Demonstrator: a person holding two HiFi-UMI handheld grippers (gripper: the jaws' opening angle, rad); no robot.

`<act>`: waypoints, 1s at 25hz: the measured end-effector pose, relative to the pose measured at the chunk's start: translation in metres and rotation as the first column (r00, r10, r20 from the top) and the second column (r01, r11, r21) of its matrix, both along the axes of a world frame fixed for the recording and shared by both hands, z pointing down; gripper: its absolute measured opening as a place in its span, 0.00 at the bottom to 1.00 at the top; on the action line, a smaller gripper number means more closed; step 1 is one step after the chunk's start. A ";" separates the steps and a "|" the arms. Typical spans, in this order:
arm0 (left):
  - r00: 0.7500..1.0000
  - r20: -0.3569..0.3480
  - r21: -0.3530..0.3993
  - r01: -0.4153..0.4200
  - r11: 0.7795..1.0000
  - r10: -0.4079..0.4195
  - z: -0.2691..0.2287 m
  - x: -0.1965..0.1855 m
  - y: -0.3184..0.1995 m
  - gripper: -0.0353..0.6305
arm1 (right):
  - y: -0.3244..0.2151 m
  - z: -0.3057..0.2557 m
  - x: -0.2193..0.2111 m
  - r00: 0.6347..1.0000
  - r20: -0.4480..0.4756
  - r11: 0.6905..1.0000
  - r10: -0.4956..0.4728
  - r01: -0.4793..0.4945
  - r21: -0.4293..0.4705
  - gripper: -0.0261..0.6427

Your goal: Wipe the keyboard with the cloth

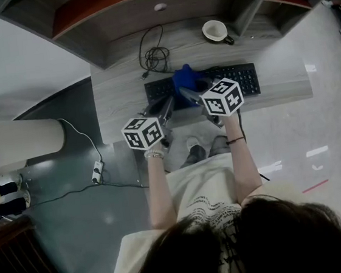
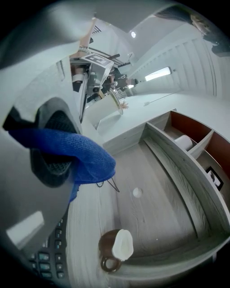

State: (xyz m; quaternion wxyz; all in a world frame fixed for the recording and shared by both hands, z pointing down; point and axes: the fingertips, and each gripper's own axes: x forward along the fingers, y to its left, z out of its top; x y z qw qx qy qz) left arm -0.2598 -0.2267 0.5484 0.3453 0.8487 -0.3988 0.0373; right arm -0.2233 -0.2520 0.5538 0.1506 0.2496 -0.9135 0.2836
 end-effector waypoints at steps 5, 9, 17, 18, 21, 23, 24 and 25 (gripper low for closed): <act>1.000 0.005 -0.002 0.021 1.000 -0.021 0.001 -0.009 0.002 0.06 | 0.001 0.000 -0.010 1.000 0.009 1.000 -0.018 0.018 -0.001 0.13; 0.999 0.013 0.000 0.042 0.999 -0.042 0.000 -0.019 0.003 0.06 | 0.001 0.000 -0.019 0.999 0.017 0.999 -0.038 0.038 -0.001 0.13; 0.996 0.024 0.000 0.083 0.997 -0.083 0.000 -0.035 0.005 0.06 | 0.002 0.000 -0.036 0.997 0.027 0.997 -0.075 0.075 -0.003 0.13; 0.996 0.025 0.000 0.087 0.996 -0.087 0.000 -0.037 0.005 0.06 | 0.002 0.001 -0.038 0.997 0.029 0.997 -0.078 0.078 -0.004 0.13; 0.995 0.028 0.002 0.098 0.995 -0.098 0.000 -0.040 0.005 0.06 | 0.002 0.001 -0.041 0.996 0.036 0.996 -0.085 0.085 -0.005 0.13; 0.994 0.031 0.003 0.105 0.994 -0.105 0.000 -0.043 0.006 0.06 | 0.003 0.000 -0.045 0.995 0.037 0.996 -0.094 0.094 -0.004 0.13; 0.993 0.034 0.003 0.109 0.994 -0.109 0.000 -0.045 0.007 0.06 | 0.004 0.000 -0.047 0.994 0.039 0.995 -0.099 0.099 -0.004 0.13; 0.993 0.036 0.003 0.113 0.994 -0.113 0.000 -0.047 0.008 0.06 | 0.005 0.000 -0.050 0.994 0.041 0.995 -0.104 0.104 -0.004 0.13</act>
